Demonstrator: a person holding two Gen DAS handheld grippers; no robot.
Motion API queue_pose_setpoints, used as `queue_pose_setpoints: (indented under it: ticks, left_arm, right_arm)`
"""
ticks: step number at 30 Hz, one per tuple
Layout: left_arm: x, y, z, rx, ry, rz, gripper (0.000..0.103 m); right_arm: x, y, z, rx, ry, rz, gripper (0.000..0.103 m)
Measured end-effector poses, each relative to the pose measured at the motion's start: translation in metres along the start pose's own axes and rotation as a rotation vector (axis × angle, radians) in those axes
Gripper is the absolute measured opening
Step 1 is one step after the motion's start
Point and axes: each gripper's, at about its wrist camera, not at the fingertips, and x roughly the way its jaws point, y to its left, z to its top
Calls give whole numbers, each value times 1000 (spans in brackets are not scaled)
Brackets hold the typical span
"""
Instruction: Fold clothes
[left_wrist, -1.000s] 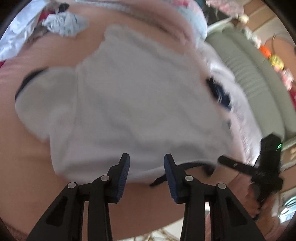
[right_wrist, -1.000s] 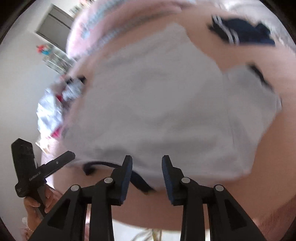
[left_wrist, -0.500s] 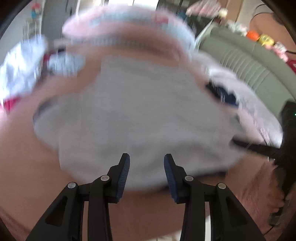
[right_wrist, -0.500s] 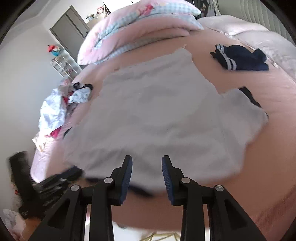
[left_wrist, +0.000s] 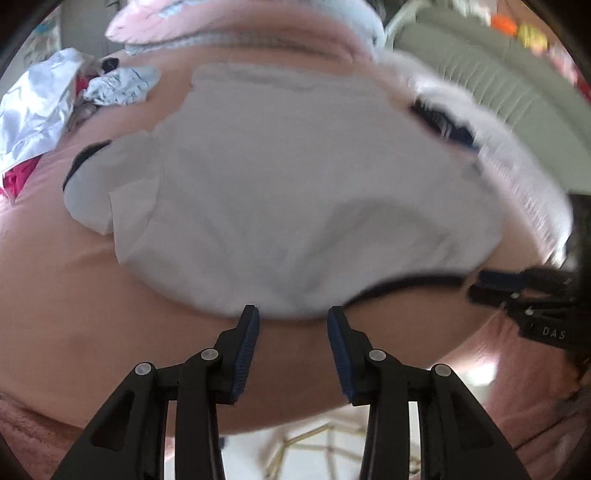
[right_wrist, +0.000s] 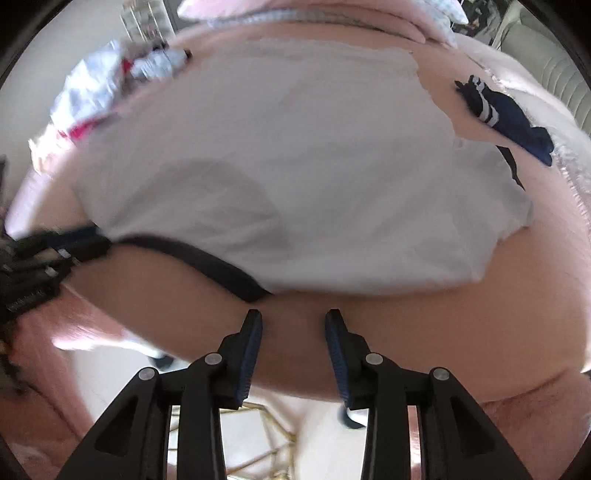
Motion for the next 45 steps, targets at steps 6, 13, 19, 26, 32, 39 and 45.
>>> queue_pose_setpoints:
  ticks: [6,13,19,26,32,39,45]
  left_arm:
    - [11,0,47,37,-86,-26,35]
    - [41,4,14,45,81,10,35]
    - [15,26,2,-108,53,-96,35]
    - [-2,76,-9,-417,-56,-115,36]
    - [-20,69,0,-384,-68,-164,36]
    - [-10,95,135,-266,-105,-117,36]
    - [95,196,270,-482,-40,-137,36]
  right_arm:
    - [-20,-16,41,87,-181,129,35]
    - [25,-24,22,65,-80,31,35]
    - [6,-27,-17,69,-94,36,35]
    - [5,-110,-37,547,-172,272,36]
    - [-5,-110,-19,521,-164,261,36]
    - [-69,-128,65,364,-237,210,36]
    - [-12,-195,213,451,-196,140,35]
